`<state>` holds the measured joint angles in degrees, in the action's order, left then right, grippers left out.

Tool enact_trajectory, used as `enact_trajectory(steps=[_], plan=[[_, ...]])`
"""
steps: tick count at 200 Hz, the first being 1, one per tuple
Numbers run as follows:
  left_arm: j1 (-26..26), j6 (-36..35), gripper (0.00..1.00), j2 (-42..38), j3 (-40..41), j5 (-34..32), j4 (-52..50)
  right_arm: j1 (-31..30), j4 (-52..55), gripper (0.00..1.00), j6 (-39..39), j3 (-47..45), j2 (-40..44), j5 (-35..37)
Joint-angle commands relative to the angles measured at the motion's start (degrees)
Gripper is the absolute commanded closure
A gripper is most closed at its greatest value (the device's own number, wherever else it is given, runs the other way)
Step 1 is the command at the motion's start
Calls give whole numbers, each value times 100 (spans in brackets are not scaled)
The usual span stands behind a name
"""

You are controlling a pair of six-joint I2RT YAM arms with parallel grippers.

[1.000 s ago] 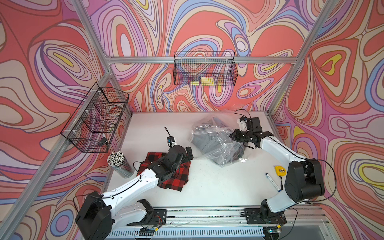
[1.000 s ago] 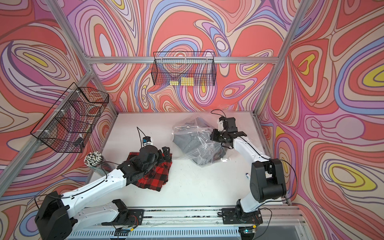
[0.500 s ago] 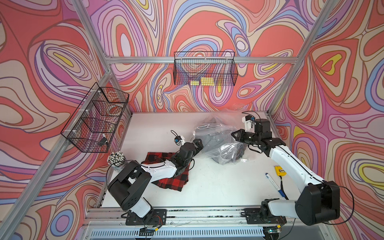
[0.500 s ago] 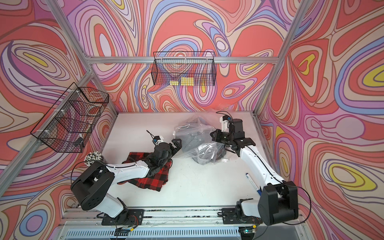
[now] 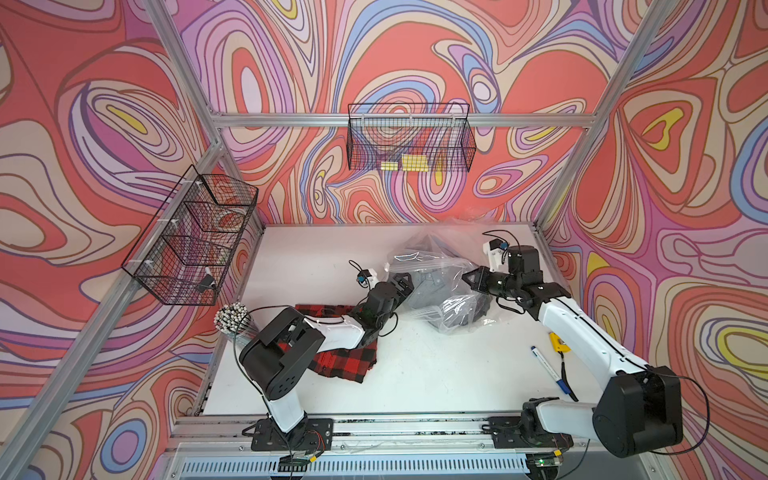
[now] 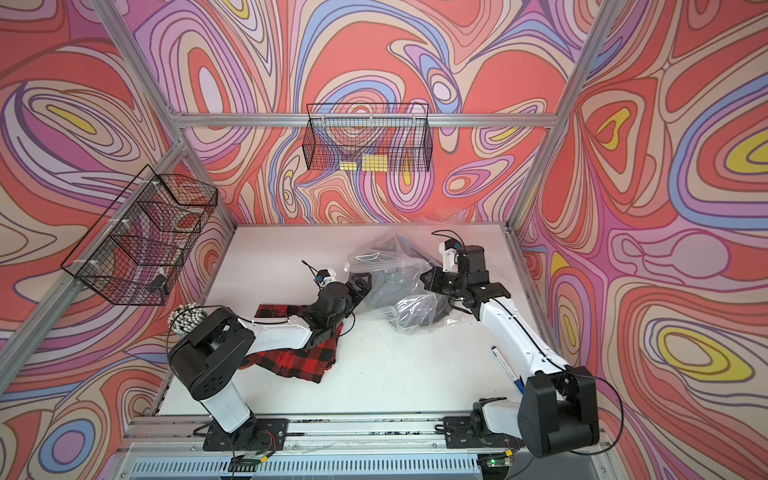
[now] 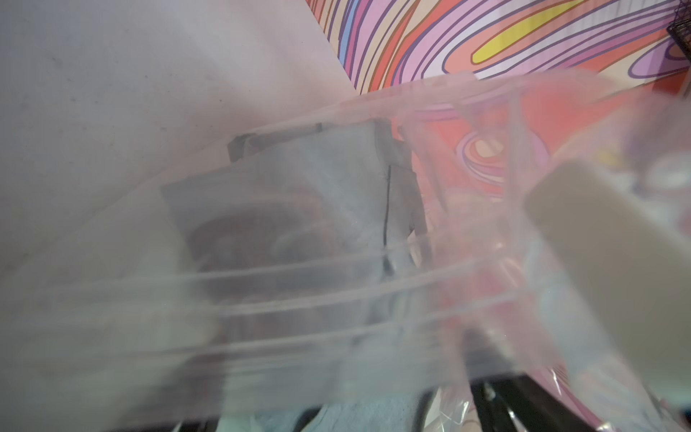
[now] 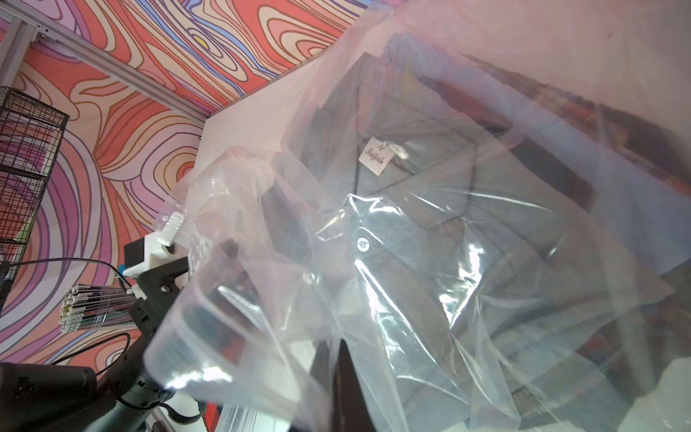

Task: Take the shirt out of the vacuum bag
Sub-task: Place the shirt at the center of the board, then take out the shirt from the vacuum bag.

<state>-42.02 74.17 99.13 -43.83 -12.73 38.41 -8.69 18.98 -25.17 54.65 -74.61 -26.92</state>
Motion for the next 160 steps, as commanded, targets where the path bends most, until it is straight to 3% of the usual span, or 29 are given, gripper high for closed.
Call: enact_trajectory(steps=[1,60,97,160], plan=[[-92,257,1,-192,244,34,-128,3,-105,100,-2,19,13,-68],[-53,-371,1,127,-87,154,16,-27,-194,100,-89,96,-93,-131],[2,-19,1,747,-101,442,646,-28,-14,100,20,216,-43,-77],[-17,-381,1,670,-261,300,481,-28,-51,100,3,222,-103,-112]])
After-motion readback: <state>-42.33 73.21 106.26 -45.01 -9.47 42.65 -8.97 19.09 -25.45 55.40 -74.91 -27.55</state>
